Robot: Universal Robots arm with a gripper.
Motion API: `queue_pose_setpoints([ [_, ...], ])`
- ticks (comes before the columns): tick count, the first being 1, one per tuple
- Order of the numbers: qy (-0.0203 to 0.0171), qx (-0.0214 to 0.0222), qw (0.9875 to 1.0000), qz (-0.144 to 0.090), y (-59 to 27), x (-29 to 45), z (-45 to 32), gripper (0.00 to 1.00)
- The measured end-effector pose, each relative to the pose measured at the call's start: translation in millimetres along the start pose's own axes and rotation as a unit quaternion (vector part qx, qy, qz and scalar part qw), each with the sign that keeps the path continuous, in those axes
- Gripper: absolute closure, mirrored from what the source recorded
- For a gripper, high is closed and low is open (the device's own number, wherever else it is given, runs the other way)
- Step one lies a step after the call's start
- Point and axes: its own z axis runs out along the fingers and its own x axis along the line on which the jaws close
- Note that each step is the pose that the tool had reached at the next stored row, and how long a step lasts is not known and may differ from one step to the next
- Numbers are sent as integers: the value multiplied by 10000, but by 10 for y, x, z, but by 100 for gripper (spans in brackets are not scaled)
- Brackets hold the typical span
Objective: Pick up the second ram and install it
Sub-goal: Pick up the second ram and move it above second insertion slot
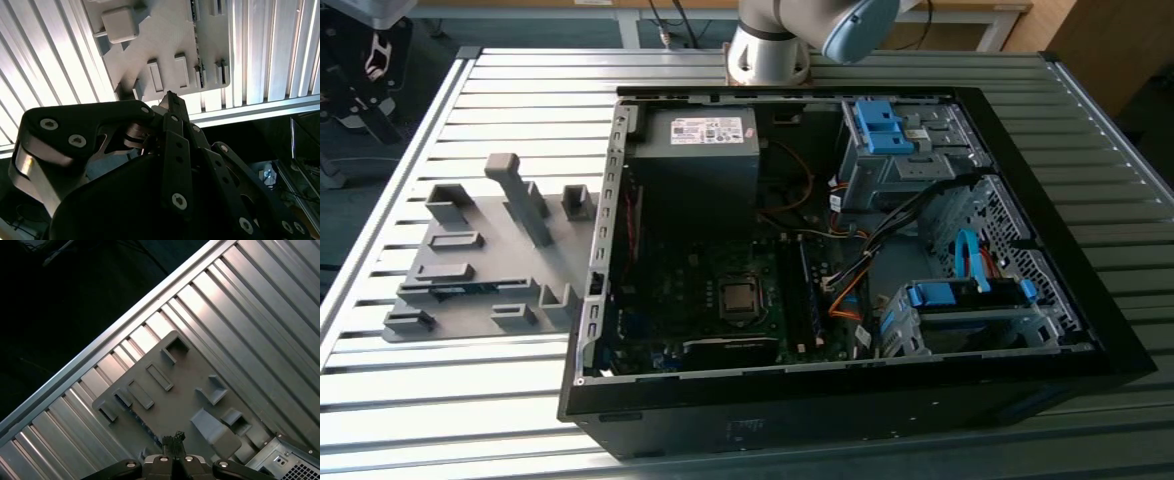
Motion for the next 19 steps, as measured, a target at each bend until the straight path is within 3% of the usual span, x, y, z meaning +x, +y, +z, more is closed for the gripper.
queue_pose_setpoints([
  [19, 11, -5, 9997, -251, 0, 0, 0, 89],
])
